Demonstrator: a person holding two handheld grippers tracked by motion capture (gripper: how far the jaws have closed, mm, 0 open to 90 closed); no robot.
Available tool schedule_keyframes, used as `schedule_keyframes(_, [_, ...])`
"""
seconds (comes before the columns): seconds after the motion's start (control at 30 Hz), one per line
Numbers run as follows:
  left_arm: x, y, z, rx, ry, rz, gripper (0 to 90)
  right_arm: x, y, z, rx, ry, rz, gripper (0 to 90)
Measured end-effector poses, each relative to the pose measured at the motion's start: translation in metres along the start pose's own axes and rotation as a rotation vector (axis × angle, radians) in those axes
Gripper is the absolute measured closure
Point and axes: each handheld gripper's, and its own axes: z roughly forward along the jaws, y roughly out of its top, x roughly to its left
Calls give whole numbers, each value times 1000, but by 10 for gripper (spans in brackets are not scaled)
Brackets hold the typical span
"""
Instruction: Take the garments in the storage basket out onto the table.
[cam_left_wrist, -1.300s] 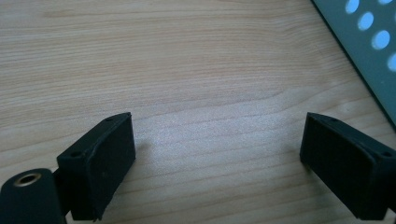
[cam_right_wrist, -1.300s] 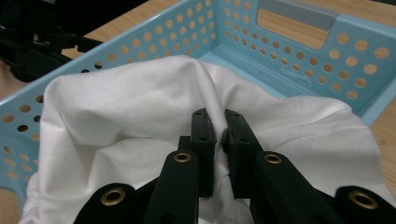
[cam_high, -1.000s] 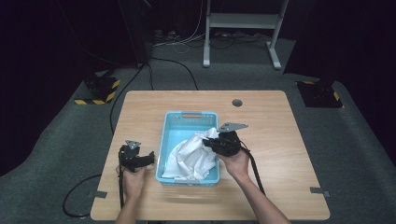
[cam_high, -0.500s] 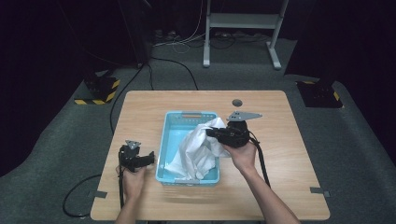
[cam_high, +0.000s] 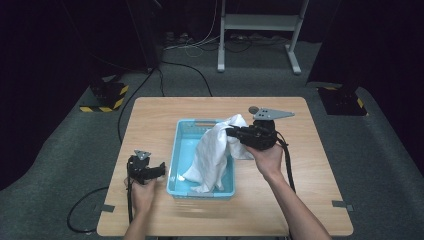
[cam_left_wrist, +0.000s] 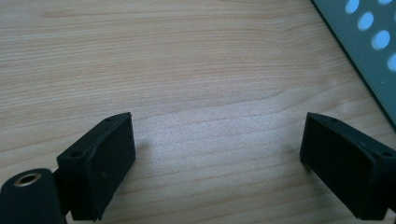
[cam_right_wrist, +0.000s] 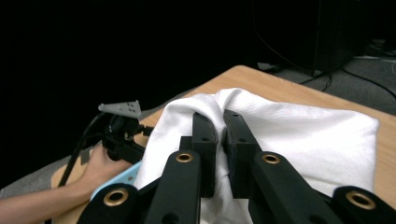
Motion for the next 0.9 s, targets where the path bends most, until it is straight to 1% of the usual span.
schedule_keyframes(0.03, [0,0,0,0,0,0,105,0,5,-5,-19,2,2,845])
schedule_keyframes(0.07, [0,0,0,0,0,0,105,0,5,-5,-19,2,2,845])
schedule_keyframes(0.1, [0,0,0,0,0,0,105,-1,11,-10,-41,3,4,845])
schedule_keyframes(0.13, [0,0,0,0,0,0,105,-1,11,-10,-41,3,4,845])
schedule_keyframes(0.23, [0,0,0,0,0,0,105,-2,22,-22,-77,-1,6,845])
schedule_keyframes(0.27, [0,0,0,0,0,0,105,-2,22,-22,-77,-1,6,845])
schedule_keyframes(0.47, [0,0,0,0,0,0,105,-3,36,-39,-107,-26,-6,845])
schedule_keyframes(0.53, [0,0,0,0,0,0,105,-4,40,-46,-124,-36,-7,844])
schedule_keyframes(0.57, [0,0,0,0,0,0,105,-5,43,-53,-143,-41,-2,844])
schedule_keyframes(0.6, [0,0,0,0,0,0,105,-5,43,-53,-143,-41,-2,844])
schedule_keyframes(0.63, [0,0,0,0,0,0,105,-7,47,-60,-159,-56,-5,843])
schedule_keyframes(0.67, [0,0,0,0,0,0,105,-7,47,-60,-159,-56,-5,843])
schedule_keyframes(0.73, [0,0,0,0,0,0,105,-9,51,-69,-171,-71,-8,844])
schedule_keyframes(0.8, [0,0,0,0,0,0,105,-11,55,-82,-200,-91,-7,844])
schedule_keyframes(0.83, [0,0,0,0,0,0,105,-12,56,-87,-209,-99,-9,844])
schedule_keyframes(0.87, [0,0,0,0,0,0,105,-12,56,-87,-209,-99,-9,844])
schedule_keyframes(0.9, [0,0,0,0,0,0,105,-13,58,-92,-214,-114,-12,843])
